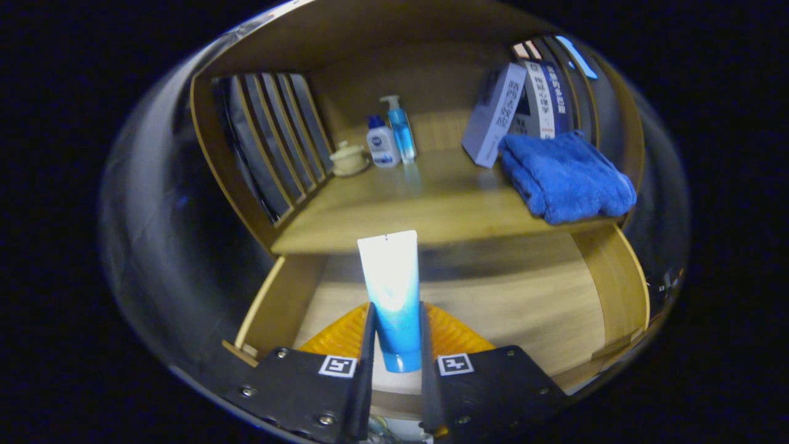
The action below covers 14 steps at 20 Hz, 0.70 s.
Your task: Pull open the drawer, take out the items inside it, and place them on the countertop above the cabinet.
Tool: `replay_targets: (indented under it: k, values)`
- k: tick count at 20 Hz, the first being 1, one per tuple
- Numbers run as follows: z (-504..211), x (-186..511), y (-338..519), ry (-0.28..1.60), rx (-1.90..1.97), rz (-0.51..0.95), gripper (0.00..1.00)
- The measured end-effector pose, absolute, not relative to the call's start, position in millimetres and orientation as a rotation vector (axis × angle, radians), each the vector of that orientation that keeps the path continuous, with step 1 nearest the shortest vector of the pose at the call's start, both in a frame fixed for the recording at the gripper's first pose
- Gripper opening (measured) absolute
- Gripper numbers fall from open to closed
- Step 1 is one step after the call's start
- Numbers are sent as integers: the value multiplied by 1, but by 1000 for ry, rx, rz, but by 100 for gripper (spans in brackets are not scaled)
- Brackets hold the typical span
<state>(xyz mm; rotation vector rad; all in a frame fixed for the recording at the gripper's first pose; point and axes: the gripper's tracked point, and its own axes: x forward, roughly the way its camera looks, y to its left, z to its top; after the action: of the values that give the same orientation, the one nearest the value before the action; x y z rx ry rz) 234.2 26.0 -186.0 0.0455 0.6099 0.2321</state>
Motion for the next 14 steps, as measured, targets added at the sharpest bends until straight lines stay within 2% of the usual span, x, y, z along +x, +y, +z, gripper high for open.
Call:
replay_targets:
  k: [6,14]
  values:
    - [-120,294,31,409,98,202,33]
    - [-157,367,21,420,51,100,33]
